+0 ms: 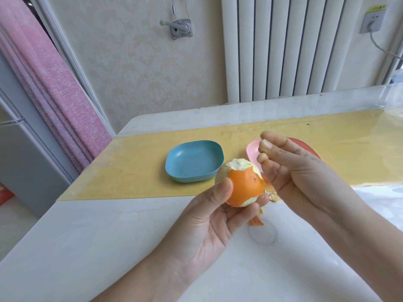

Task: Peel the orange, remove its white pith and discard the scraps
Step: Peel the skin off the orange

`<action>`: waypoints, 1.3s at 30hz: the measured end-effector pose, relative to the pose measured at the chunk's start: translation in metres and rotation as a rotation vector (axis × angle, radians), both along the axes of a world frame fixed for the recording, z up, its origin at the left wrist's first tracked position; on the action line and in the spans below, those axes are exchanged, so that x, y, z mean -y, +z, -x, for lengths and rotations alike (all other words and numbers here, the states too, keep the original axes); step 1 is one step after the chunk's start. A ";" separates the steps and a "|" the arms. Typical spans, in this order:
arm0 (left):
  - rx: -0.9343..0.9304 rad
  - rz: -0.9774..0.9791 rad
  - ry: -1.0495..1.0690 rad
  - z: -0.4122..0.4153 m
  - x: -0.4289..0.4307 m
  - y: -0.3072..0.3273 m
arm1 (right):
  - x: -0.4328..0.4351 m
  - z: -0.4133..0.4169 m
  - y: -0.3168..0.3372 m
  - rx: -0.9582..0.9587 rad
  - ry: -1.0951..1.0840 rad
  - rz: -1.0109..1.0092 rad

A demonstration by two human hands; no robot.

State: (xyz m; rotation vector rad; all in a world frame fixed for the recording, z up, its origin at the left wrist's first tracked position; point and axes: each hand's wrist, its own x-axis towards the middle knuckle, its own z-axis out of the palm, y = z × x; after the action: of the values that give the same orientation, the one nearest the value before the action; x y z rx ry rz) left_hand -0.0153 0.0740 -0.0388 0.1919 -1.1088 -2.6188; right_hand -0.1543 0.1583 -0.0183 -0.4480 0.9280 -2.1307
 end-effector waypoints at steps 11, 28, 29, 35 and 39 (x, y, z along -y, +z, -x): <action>0.196 0.218 0.280 -0.001 0.029 -0.003 | 0.004 0.002 -0.025 -1.330 -0.250 -0.555; 0.077 0.256 0.124 -0.002 0.034 -0.004 | -0.001 -0.009 -0.018 -1.432 -0.287 -0.090; 0.084 0.256 0.118 -0.001 0.034 -0.004 | -0.001 -0.010 -0.018 -1.445 -0.295 -0.104; 0.095 0.411 0.114 -0.003 0.031 0.000 | -0.001 -0.013 -0.016 -1.669 -0.271 -0.008; 0.161 0.411 0.159 -0.003 0.030 0.004 | 0.000 -0.016 -0.016 -1.712 -0.272 0.027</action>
State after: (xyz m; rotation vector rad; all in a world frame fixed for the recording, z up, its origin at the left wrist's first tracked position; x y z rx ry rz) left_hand -0.0118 0.0436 -0.0352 0.3869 -1.5847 -2.2108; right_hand -0.1379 0.1582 -0.0345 -2.4099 1.8212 -1.5682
